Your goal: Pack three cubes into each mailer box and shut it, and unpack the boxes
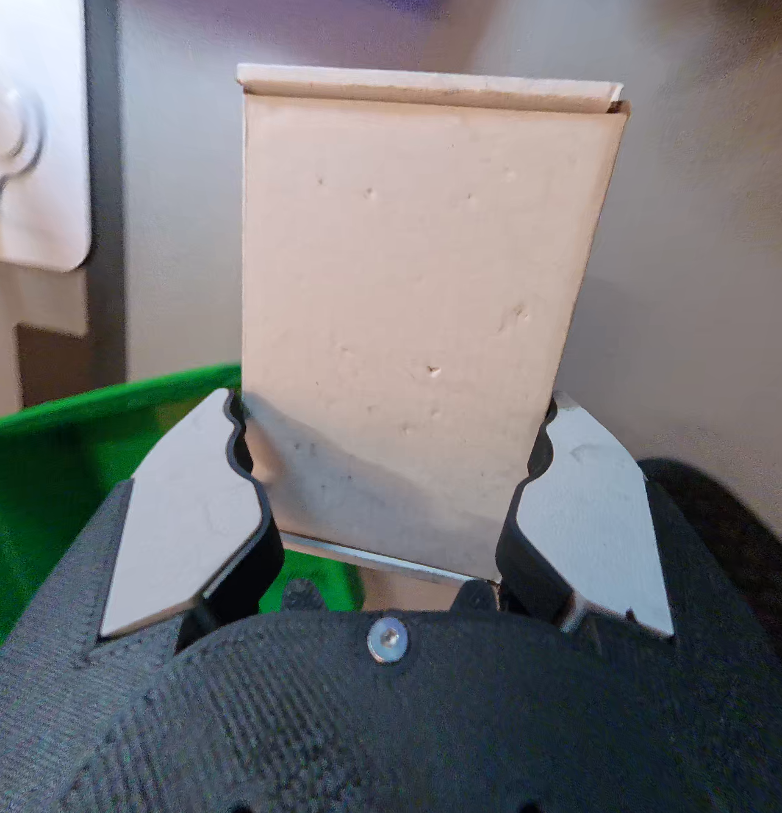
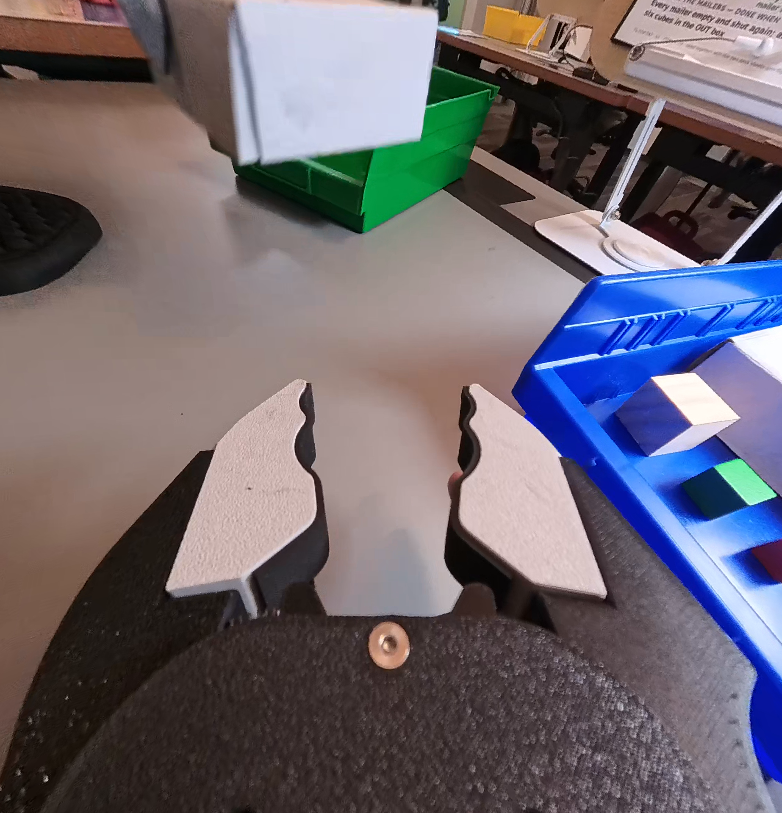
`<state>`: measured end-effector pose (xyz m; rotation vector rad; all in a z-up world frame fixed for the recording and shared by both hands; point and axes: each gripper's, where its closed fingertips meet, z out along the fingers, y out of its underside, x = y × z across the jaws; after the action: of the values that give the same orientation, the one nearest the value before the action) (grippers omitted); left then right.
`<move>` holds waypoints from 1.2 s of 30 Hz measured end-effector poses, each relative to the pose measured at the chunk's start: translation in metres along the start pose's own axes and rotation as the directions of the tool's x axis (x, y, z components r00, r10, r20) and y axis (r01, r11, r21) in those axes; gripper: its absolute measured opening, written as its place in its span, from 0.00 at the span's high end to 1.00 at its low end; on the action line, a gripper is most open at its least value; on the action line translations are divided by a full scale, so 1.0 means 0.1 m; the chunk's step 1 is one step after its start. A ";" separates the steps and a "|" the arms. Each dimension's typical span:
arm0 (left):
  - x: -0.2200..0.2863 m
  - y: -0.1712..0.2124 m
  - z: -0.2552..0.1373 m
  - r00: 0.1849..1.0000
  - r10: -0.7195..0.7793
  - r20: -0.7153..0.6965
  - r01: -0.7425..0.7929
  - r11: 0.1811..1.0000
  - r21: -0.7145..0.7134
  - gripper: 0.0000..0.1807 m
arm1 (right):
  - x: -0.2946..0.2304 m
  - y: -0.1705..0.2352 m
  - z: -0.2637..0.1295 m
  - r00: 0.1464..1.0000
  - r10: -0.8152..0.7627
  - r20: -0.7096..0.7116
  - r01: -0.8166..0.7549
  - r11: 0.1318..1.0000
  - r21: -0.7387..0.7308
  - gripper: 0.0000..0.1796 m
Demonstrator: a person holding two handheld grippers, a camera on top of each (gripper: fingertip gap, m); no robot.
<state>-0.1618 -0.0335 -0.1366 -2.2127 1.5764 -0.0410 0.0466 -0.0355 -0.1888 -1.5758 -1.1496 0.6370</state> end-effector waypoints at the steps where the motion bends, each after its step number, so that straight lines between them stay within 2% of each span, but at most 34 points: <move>1: 0.17 -0.11 0.10 1.000 0.010 -0.021 -0.010 1.000 0.023 0.31 | 0.00 0.00 0.00 1.000 -0.004 -0.004 0.004 1.000 0.002 0.65; 4: 0.59 -0.38 0.36 0.995 0.023 -0.098 -0.015 0.996 0.084 0.31 | 0.00 0.00 -0.03 0.998 -0.060 -0.020 0.061 0.998 0.010 0.63; 9: 0.95 -0.59 0.62 0.971 -0.035 -0.236 0.063 0.992 0.109 0.31 | -0.17 0.07 -0.08 0.943 -0.331 0.025 0.332 0.943 -0.018 0.55; 13: 0.93 -0.59 0.82 0.986 -0.032 -0.165 0.047 0.995 0.087 0.32 | -0.24 0.22 -0.10 0.860 -0.509 0.040 0.510 0.853 -0.108 0.51; 19: 1.02 -0.68 1.06 0.993 -0.022 -0.118 0.037 0.992 0.124 0.33 | -0.35 0.28 -0.14 0.827 -0.558 0.072 0.562 0.816 -0.136 0.50; 23: 0.95 -0.75 1.07 0.990 -0.054 -0.132 0.071 0.989 0.128 0.34 | -0.41 0.31 -0.11 0.730 -0.682 0.043 0.679 0.718 -0.152 0.49; 26: 0.92 -0.79 1.09 0.989 -0.069 -0.132 0.087 0.986 0.140 0.34 | -0.46 0.30 -0.07 0.672 -0.740 0.017 0.733 0.662 -0.154 0.52; 30: 0.93 -0.83 1.14 0.998 -0.031 -0.064 0.040 0.988 0.147 0.34 | -0.50 0.25 0.05 0.585 -0.810 -0.020 0.794 0.578 -0.187 0.55; 34: 0.90 -0.83 1.11 0.991 -0.062 -0.117 0.082 0.980 0.180 0.34 | -0.55 0.25 0.14 0.465 -0.885 -0.030 0.867 0.461 -0.190 0.64; 36: 0.88 -0.81 1.10 0.991 -0.057 -0.124 0.080 0.979 0.187 0.34 | -0.55 0.23 0.18 0.421 -0.906 -0.044 0.884 0.421 -0.201 0.65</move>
<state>-0.0287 -0.0570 -0.2271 -2.1461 1.4871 -0.3356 0.0176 -0.0773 -0.2239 -0.8323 -1.7282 -0.3206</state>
